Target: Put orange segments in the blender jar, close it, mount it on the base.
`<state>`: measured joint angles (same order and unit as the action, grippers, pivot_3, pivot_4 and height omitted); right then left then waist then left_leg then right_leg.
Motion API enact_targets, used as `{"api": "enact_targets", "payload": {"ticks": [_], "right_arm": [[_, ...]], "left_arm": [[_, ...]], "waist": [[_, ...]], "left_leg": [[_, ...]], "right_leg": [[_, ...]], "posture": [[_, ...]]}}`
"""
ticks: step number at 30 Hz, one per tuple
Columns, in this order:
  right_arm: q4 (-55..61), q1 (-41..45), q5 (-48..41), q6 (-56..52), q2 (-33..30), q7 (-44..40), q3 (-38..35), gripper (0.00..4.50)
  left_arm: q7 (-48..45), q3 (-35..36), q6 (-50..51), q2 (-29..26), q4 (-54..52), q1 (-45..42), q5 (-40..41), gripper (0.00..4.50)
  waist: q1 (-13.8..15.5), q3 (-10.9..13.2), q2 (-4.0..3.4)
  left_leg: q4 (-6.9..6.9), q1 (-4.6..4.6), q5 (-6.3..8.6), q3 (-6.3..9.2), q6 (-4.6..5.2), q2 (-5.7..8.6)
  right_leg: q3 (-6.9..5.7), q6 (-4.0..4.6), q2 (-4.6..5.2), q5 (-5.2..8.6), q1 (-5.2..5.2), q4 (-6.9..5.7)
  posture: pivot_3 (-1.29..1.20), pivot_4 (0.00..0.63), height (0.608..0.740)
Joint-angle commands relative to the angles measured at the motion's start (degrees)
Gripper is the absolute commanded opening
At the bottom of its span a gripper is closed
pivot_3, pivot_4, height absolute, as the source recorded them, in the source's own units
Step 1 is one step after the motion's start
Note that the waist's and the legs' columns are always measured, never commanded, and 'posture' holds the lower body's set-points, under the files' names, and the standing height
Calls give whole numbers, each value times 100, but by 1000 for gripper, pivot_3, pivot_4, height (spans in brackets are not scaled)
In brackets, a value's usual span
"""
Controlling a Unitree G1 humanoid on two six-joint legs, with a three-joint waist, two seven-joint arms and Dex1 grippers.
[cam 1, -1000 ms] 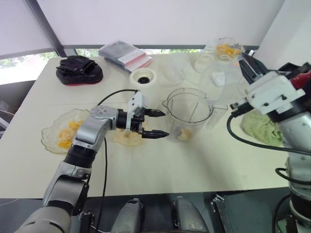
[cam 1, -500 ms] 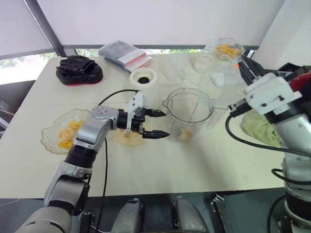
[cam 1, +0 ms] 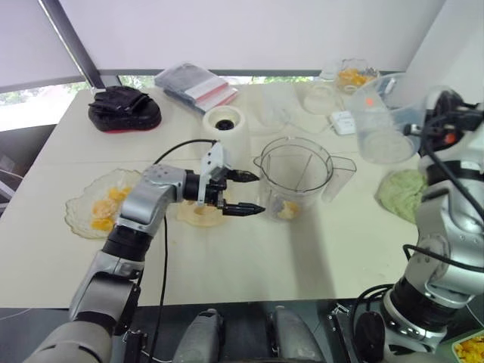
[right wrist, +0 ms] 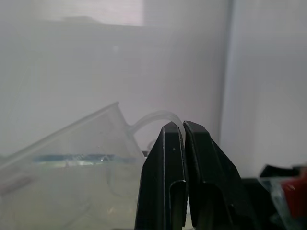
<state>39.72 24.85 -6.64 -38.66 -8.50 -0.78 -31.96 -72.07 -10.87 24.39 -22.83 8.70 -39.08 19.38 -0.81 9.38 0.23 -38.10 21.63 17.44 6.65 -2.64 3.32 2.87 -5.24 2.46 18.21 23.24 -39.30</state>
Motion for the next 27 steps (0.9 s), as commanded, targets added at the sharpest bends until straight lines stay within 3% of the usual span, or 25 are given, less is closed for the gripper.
{"api": "enact_targets", "payload": {"ticks": [1, 4, 11, 27], "right_arm": [[-167, -41, -412, 447, 204, 334, -534, 51], [-796, -201, -765, 1190, 501, 548, -997, 51], [-2081, -366, -1300, 2371, 942, 992, -1258, 51], [-4422, -1065, -1335, 4835, 1222, 755, -536, 51]], "left_arm": [[-16, -2, -67, 0, -96, -120, 51, 4432], [-22, -9, -51, -14, -107, -113, 51, 4432], [-18, 2, -2, -83, -171, -91, 57, 4432], [-38, 161, 431, -679, -650, -29, 192, 4432]], "waist": [[-11, 0, 0], [-18, -1, -2], [-57, 0, -7], [-187, 1, -12]], "left_leg": [[0, 0, 0, -1, 1, 0], [1, -3, 14, -2, 26, 0], [4, -8, 15, -6, 26, -1], [11, -12, 14, -7, 26, -2]], "right_leg": [[0, 0, 0, 0, 0, 0], [1, 0, -1, 0, 0, -4], [3, 0, -3, 0, 2, -10], [6, 0, -4, 0, 2, -11]], "posture": [[0, 150, 740], [0, 150, 740], [0, 150, 740], [0, 150, 740]]}}
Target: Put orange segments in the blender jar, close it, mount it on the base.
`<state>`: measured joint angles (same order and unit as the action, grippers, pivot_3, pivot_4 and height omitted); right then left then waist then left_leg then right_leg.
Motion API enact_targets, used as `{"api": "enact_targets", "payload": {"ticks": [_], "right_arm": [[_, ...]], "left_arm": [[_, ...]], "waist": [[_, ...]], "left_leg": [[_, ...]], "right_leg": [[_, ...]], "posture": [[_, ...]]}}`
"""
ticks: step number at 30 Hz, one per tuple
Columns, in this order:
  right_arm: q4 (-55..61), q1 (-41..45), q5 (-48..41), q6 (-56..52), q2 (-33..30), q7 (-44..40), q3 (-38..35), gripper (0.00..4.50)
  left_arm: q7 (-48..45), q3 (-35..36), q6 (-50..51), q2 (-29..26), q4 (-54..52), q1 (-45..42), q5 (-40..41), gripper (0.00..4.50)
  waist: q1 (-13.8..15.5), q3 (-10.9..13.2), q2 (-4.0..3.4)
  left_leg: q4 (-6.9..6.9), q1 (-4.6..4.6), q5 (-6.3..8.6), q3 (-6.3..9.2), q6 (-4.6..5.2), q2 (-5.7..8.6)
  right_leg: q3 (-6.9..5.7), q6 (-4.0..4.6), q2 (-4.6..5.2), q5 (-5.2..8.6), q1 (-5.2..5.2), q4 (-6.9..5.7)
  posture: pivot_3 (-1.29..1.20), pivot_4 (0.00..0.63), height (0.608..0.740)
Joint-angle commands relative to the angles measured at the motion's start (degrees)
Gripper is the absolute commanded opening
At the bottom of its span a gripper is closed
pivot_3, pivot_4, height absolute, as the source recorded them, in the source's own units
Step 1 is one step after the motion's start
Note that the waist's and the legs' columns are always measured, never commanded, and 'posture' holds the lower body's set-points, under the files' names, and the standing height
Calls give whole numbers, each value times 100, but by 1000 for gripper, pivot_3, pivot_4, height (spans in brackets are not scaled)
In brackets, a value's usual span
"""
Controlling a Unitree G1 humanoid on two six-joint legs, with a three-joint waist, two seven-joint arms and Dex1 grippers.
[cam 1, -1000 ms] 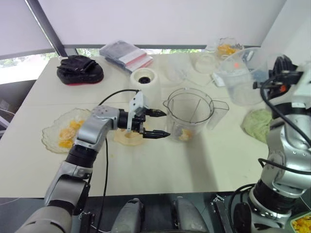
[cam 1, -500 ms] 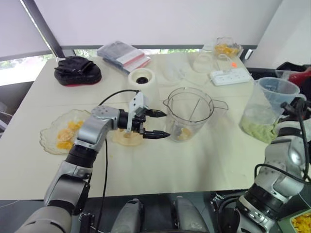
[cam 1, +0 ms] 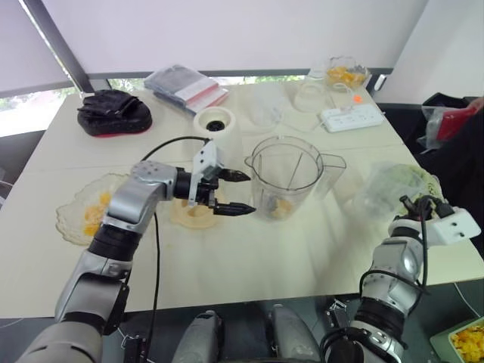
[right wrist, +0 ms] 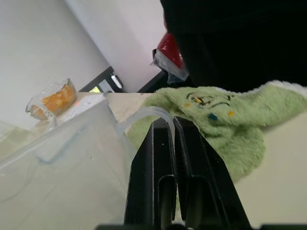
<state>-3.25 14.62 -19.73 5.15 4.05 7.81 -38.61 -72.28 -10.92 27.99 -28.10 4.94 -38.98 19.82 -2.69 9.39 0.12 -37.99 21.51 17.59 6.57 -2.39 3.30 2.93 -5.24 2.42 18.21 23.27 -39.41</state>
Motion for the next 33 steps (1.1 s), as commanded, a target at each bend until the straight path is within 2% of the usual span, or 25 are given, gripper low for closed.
{"api": "enact_targets", "payload": {"ticks": [1, 6, 13, 17, 22, 30, 33], "right_arm": [[-201, -71, -24, 546, -40, -123, 171, 51], [-442, -153, -20, 851, -108, -206, 394, 51], [-734, -357, 105, 1111, -263, -290, 648, 51], [-591, -673, 109, 1116, -190, -279, 843, 51], [-492, -913, 91, 1084, -200, -246, 1008, 51], [-359, -1012, -43, 910, -302, -263, 1083, 51], [-307, -1040, -40, 845, -333, -237, 1094, 945]], "left_arm": [[-12, 205, 114, -219, -295, -47, 161, 4432], [30, 398, 276, -615, -462, 67, 255, 4432], [182, 567, 574, -780, -775, 274, 508, 4432], [-125, 567, 912, -1025, -1099, 427, 870, 4432], [-422, 463, 976, -1378, -1180, 508, 952, 4432], [-352, 387, 839, -1302, -1083, 484, 871, 4432], [-312, 356, 805, -1259, -1065, 473, 849, 4432]], "waist": [[1, 0, 0], [-9, 0, -1], [11, 0, -1], [-10, 0, -1], [-2, 0, -1], [11, 0, 0], [10, 2, -3]], "left_leg": [[0, 0, 0, 0, 0, 0], [0, -2, 0, 0, 0, -1], [-1, -2, 0, 0, 0, -1], [0, -3, 0, 0, 0, -1], [0, -8, 0, 1, -1, -3], [-2, -10, 0, 1, 0, -3], [-2, -9, 0, 0, 0, -3]], "right_leg": [[0, 0, 0, 0, 0, 0], [1, 0, 0, 0, 0, 0], [1, 0, 0, 0, -3, 2], [1, 0, 0, 0, -3, 2], [2, 0, -2, 0, -7, 0], [1, 0, -2, 0, -12, 2], [1, 0, -2, 0, -11, 2]], "posture": [[0, 150, 740], [0, 150, 740], [0, 150, 740], [0, 150, 740], [0, 150, 740], [0, 150, 740], [0, 150, 740]]}}
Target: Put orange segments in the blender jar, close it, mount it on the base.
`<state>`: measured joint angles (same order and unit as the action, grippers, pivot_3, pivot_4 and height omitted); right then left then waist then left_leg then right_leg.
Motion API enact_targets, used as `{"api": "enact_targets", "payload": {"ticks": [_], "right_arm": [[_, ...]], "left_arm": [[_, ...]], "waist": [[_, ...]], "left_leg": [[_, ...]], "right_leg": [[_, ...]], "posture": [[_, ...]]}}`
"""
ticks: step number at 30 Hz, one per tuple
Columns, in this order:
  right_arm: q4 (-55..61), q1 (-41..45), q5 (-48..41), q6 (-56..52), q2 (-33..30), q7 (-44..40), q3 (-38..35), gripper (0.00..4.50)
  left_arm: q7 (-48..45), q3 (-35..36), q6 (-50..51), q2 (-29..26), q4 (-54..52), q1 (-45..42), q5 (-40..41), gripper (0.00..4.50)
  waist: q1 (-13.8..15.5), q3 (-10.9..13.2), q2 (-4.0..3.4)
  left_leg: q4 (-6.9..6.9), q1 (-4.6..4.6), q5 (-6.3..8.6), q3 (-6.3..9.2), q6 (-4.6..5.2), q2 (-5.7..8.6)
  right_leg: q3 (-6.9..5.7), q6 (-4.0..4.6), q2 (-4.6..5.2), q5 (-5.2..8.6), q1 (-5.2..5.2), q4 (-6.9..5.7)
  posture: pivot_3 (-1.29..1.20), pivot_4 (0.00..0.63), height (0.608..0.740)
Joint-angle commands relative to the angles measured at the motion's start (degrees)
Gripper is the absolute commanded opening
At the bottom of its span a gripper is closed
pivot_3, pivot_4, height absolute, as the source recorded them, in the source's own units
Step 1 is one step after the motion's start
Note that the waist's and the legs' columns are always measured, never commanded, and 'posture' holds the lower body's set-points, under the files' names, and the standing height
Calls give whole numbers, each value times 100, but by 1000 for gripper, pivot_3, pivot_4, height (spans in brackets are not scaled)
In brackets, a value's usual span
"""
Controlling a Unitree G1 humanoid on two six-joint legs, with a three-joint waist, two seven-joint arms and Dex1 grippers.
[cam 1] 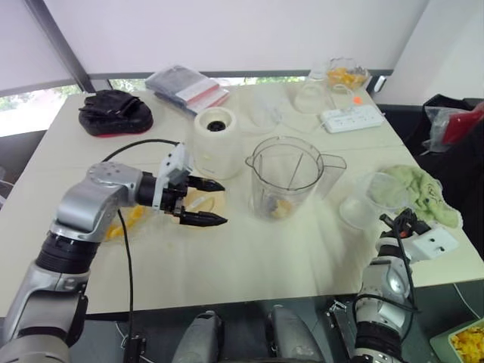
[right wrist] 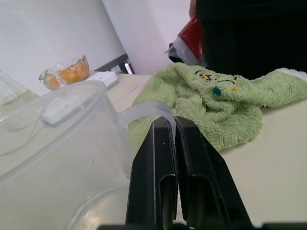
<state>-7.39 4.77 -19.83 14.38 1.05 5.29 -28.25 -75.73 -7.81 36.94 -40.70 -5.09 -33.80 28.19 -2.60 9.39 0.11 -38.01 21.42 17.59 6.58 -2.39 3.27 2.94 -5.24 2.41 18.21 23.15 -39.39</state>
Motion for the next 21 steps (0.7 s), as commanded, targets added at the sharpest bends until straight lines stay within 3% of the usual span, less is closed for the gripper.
{"api": "enact_targets", "payload": {"ticks": [1, 3, 12, 21], "right_arm": [[108, -77, 76, -64, -50, 94, 60, 1430], [123, -129, 173, -71, -78, 127, 94, 2421], [439, -450, 300, -107, -35, 246, 193, 2421], [1622, -1368, 401, -620, -18, 184, 578, 2421]], "left_arm": [[35, 39, -106, 9, -44, -46, 2, 4432], [41, 30, -137, 18, -15, -46, -11, 4432], [92, -13, -228, 79, 55, -57, -49, 4432], [-17, -128, -322, 162, 332, -129, -105, 4432]], "waist": [[0, 3, -5], [0, 4, -6], [3, 4, -6], [8, 4, -6]], "left_leg": [[0, 0, 0, 0, 0, 0], [1, 1, 0, -1, 0, 0], [1, 2, 0, -1, 0, 0], [1, 2, 0, 0, 1, 0]], "right_leg": [[0, 0, 0, 0, 2, 0], [1, 0, 0, 0, 3, 0], [1, 0, 0, 0, 3, 0], [1, 0, 1, 0, 2, 0]], "posture": [[0, 150, 740], [0, 150, 740], [0, 150, 740], [0, 150, 740]]}}
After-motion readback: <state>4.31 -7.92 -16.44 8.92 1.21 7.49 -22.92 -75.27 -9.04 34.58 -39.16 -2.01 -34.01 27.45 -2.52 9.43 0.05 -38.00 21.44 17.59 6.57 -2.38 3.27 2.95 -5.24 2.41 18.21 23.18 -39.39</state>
